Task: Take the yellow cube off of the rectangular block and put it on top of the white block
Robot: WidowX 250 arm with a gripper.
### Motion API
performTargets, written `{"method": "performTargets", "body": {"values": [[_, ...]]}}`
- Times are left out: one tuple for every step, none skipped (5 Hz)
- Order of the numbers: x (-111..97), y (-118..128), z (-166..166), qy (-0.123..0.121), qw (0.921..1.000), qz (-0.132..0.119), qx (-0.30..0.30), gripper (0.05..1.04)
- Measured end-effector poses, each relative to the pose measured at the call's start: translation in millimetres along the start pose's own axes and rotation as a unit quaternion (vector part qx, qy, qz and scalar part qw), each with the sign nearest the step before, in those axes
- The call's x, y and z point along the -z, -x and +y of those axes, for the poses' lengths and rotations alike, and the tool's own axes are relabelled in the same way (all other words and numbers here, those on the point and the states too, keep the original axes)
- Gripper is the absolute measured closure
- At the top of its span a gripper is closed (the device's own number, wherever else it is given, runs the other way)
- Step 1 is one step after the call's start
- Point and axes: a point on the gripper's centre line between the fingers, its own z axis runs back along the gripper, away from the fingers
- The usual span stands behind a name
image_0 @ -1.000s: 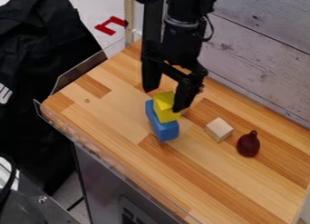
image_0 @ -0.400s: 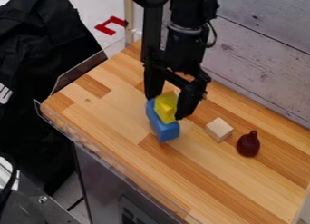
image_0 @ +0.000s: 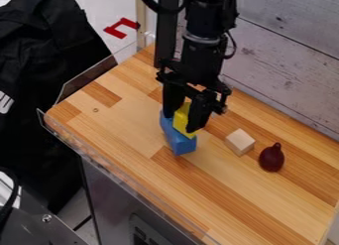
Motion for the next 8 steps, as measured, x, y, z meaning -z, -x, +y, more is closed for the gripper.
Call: {"method": "performTargets", "body": {"values": [[0.1, -0.9, 0.1, 0.000, 0.9999, -0.002, -0.011, 0.533], [0.1, -1.0, 1.0, -0.003, 0.9999, -0.002, -0.016, 0.533], [-10.8, 0.0, -1.7, -0.011, 0.9994, -0.016, -0.029, 0.533], [-30.6, -10.7, -16.4, -0.022, 0.9986, -0.038, -0.028, 0.533], [-42.9, -20.5, -29.6, -0.026, 0.9984, -0.050, -0.010, 0.533], [-33.1, -25.6, -33.9, -0.012, 0.9993, -0.035, -0.005, 0.533], [-16.9, -33.7, -36.3, 0.000, 0.9999, -0.017, 0.001, 0.533], [-5.4, -42.8, -40.4, 0.015, 0.9999, -0.006, 0.001, 0.533]]}}
